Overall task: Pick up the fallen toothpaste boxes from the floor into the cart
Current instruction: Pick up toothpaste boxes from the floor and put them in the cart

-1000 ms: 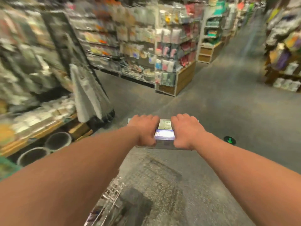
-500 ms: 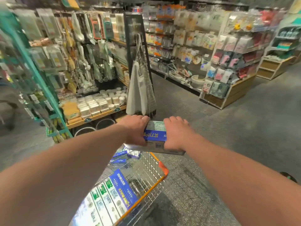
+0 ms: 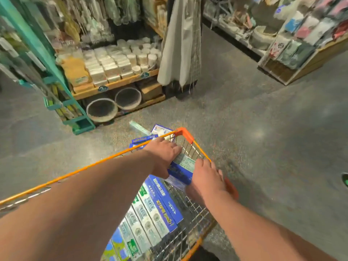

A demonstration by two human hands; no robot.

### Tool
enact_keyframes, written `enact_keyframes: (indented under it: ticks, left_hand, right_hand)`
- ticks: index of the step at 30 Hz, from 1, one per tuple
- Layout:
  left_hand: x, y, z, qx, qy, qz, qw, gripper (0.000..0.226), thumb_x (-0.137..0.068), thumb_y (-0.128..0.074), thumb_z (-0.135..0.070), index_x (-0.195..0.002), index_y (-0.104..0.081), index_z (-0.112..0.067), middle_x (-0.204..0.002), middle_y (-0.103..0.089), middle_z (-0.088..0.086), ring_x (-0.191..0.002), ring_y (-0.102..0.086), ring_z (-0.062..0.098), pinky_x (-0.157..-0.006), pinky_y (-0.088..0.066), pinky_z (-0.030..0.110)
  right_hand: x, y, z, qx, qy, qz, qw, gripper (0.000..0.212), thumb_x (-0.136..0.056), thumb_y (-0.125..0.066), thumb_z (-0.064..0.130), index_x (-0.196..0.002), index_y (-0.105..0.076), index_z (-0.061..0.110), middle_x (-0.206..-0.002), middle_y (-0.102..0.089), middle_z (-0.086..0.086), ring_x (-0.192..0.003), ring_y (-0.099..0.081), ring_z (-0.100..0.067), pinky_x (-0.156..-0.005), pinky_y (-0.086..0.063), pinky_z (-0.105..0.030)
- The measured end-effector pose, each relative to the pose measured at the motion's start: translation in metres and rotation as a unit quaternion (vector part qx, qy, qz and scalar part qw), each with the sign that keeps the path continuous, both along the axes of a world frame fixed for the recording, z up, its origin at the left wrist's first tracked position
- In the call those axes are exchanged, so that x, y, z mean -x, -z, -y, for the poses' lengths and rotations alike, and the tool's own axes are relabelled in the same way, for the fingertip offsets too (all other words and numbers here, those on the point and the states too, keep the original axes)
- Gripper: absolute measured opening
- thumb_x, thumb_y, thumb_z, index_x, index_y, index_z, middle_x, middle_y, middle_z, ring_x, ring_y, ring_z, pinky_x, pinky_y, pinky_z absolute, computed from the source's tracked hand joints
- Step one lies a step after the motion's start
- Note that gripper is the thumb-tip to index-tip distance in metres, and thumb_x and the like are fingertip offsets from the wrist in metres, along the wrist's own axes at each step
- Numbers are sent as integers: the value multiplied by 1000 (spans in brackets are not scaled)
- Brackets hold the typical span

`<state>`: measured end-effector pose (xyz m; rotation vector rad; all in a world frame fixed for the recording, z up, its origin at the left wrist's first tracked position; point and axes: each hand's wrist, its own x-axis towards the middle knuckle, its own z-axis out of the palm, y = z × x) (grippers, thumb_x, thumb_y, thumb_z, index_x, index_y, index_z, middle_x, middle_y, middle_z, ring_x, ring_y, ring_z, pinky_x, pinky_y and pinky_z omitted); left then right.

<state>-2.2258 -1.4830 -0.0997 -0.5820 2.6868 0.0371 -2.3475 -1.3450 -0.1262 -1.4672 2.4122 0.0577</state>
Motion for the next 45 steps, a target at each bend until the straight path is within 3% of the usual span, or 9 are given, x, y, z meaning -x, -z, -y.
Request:
enact_keyframes:
  ticks: [3,6,12,17,20,26,32,38,45]
  left_hand:
    - [16,58,16,1,44,5,999,79,-67,-76,-49,-134,-42,-22,-128,-54,-1,-122,-51,22,-112,-32,39]
    - [32,115,27,0,78,23,997,84,-73,-73,-50,-143,-37,-21,-132,-52,-1,-125,-48,22,-117,-24,40]
    - [31,206,33,-64,70,60,994,76,-82,-67,-47,-145,-34,-22,-137,-49,-1,-135,-42,23,-124,-12,48]
    - [39,233,30,-88,115,81,986,81,-80,-73,-45,-147,-32,-22,-140,-48,0,-136,-40,23,-126,-1,49]
    - [43,251,28,-87,139,73,984,85,-75,-75,-62,-142,-37,-25,-136,-52,-3,-132,-44,22,-123,0,49]
    - [53,258,35,-110,155,130,973,123,-56,-73,-84,-153,-26,-26,-154,-40,0,-146,-31,25,-124,-2,57]
    - [35,267,37,-126,140,113,976,123,-48,-69,-91,-148,-29,-31,-152,-41,-5,-150,-23,27,-122,1,62]
    - [36,255,33,-151,97,179,967,133,-45,-70,-91,-155,-15,-40,-166,-17,-9,-155,1,33,-119,8,67]
    - [35,237,21,-137,62,183,972,130,-53,-77,-82,-157,-17,-33,-168,-13,-7,-156,0,29,-120,1,66]
  right_hand:
    - [3,64,7,-24,52,1,998,28,-99,-53,35,-123,-42,24,-132,-52,-2,-126,-45,-24,-96,-41,-42]
    - [2,117,10,-52,81,33,995,53,-86,-67,41,-124,-39,17,-129,-45,-6,-120,-43,-31,-97,-41,-48]
    - [-8,174,24,-116,103,38,987,72,-73,-69,61,-123,-39,18,-125,-46,-1,-122,-46,-22,-94,-43,-40]
    - [-15,205,15,-145,132,78,977,84,-72,-73,58,-129,-35,10,-126,-45,-8,-120,-45,-28,-94,-44,-42]
    - [-18,215,11,-140,119,45,982,92,-68,-77,65,-127,-34,9,-126,-48,-9,-117,-49,-27,-95,-46,-40]
    - [-15,226,9,-159,130,101,973,101,-72,-73,69,-136,-28,6,-133,-42,-11,-124,-43,-28,-101,-46,-42]
    - [-15,224,14,-171,127,183,960,124,-64,-51,94,-147,-22,7,-140,-40,-18,-130,-41,-37,-106,-39,-45]
    - [-8,221,12,-202,121,241,941,111,-61,-58,90,-139,-35,15,-135,-43,-15,-128,-43,-38,-101,-43,-46]
    - [-4,213,11,-194,167,256,932,77,-70,-59,68,-124,-47,14,-113,-55,-9,-106,-57,-35,-88,-53,-42]
